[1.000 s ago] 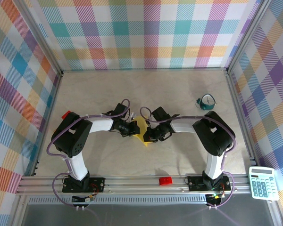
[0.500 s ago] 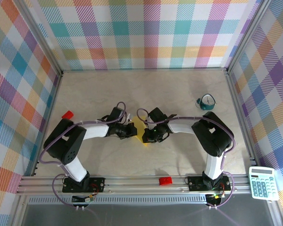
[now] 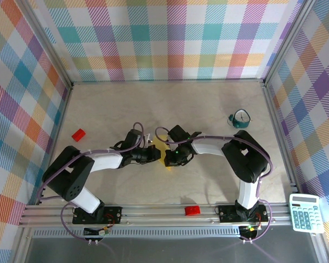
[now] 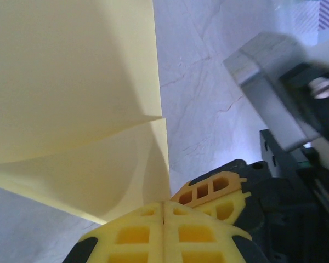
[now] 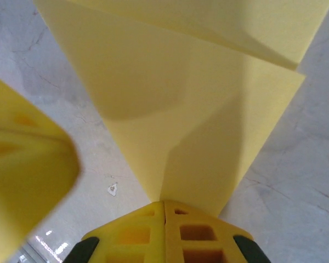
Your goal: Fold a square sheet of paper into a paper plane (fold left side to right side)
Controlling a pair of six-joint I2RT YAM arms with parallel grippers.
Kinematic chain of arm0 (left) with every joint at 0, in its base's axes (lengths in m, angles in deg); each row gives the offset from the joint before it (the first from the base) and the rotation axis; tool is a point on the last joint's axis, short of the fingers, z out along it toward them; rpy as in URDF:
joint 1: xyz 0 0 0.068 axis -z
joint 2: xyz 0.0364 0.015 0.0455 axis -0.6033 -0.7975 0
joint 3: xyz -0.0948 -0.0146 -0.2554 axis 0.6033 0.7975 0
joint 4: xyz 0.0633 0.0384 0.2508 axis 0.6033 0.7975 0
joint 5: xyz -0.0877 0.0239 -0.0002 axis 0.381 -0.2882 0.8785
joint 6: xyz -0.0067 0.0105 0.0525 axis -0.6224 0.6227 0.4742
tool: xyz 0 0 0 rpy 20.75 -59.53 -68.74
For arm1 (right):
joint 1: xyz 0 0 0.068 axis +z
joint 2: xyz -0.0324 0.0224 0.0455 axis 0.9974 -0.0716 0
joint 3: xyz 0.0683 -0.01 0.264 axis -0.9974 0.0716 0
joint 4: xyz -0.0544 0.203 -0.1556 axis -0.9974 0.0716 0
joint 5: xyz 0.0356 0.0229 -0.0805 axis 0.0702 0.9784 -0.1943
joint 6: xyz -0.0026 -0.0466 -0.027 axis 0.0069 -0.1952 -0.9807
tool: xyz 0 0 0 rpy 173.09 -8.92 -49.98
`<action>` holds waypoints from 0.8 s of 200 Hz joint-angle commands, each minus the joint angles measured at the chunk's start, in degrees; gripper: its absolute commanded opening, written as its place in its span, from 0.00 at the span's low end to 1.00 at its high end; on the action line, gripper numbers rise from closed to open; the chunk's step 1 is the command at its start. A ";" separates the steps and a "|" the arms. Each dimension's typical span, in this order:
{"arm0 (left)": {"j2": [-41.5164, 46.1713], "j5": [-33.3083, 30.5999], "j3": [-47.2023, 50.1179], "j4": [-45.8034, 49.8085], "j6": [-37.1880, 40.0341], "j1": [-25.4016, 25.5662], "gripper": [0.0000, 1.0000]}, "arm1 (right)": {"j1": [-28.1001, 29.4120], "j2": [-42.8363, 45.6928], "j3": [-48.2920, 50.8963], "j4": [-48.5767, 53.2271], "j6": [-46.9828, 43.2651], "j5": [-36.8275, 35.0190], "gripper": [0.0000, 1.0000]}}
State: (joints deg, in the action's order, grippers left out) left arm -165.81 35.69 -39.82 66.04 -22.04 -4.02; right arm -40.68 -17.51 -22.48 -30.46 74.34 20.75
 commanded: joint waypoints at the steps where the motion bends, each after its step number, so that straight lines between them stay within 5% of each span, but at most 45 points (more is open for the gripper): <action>1: -1.79 0.56 0.59 -4.00 -1.94 1.52 0.02 | 1.26 -5.70 3.13 7.22 -0.36 -8.91 0.00; 160: -5.96 -5.81 -1.26 4.14 -2.15 2.08 0.00 | 1.63 -6.88 1.26 11.21 -1.53 -10.50 0.00</action>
State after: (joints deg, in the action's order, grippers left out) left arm -170.68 32.65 -40.37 65.18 -24.36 -2.58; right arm -39.94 -18.30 -24.68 -27.20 74.10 18.87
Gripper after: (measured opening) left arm 0.050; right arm 0.050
